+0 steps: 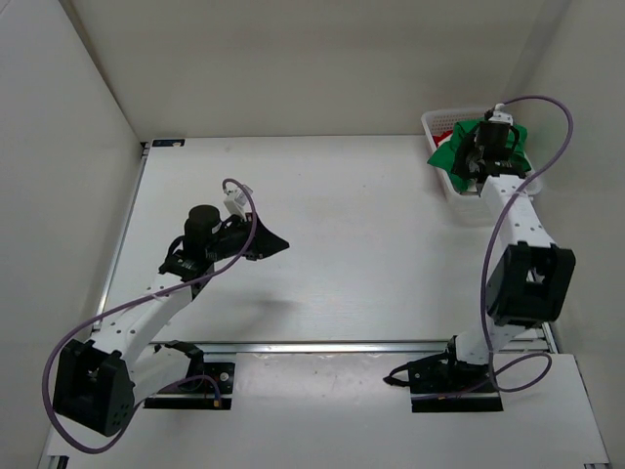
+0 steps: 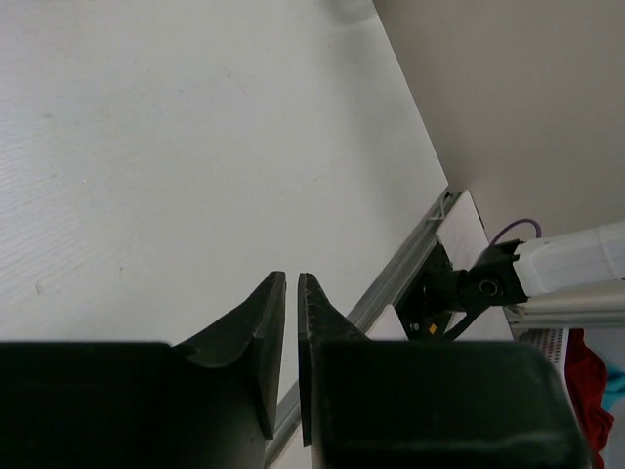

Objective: Fold and stack the t-shirts
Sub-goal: Grab crumpled tshirt from bin with the right arm, then move the tshirt to the center of the board, then flatten out the tshirt

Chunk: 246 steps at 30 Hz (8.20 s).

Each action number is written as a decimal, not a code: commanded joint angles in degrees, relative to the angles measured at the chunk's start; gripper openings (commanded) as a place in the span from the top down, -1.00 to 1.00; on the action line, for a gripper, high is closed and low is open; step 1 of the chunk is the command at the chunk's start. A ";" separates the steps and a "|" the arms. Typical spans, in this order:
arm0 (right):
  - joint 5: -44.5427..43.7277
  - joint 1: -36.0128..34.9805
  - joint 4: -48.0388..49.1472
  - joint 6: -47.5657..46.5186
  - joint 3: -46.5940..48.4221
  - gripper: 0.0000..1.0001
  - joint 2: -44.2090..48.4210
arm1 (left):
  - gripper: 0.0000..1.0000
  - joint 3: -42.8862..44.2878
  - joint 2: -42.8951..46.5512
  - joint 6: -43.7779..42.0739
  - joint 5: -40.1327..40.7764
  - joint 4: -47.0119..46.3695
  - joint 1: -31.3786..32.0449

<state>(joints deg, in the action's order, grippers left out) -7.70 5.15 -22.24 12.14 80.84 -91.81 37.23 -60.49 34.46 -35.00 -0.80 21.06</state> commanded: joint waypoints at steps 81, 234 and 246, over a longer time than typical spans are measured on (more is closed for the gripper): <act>9.29 -26.49 -3.41 -4.41 10.76 0.98 -2.95 | 0.17 -9.35 -3.31 6.66 22.45 3.01 -8.84; 26.96 -21.06 27.43 21.87 -47.61 0.52 25.10 | 0.12 13.99 -43.74 13.80 34.20 -4.14 -23.61; 26.43 -14.64 17.50 20.73 -41.65 0.29 19.58 | 1.00 11.90 -42.87 15.11 33.59 -6.94 -24.31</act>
<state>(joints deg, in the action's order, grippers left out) 19.92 -9.98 -1.17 34.30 34.46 -69.36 50.30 -104.60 50.26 -2.46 -9.43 -2.92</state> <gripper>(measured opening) 0.354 0.029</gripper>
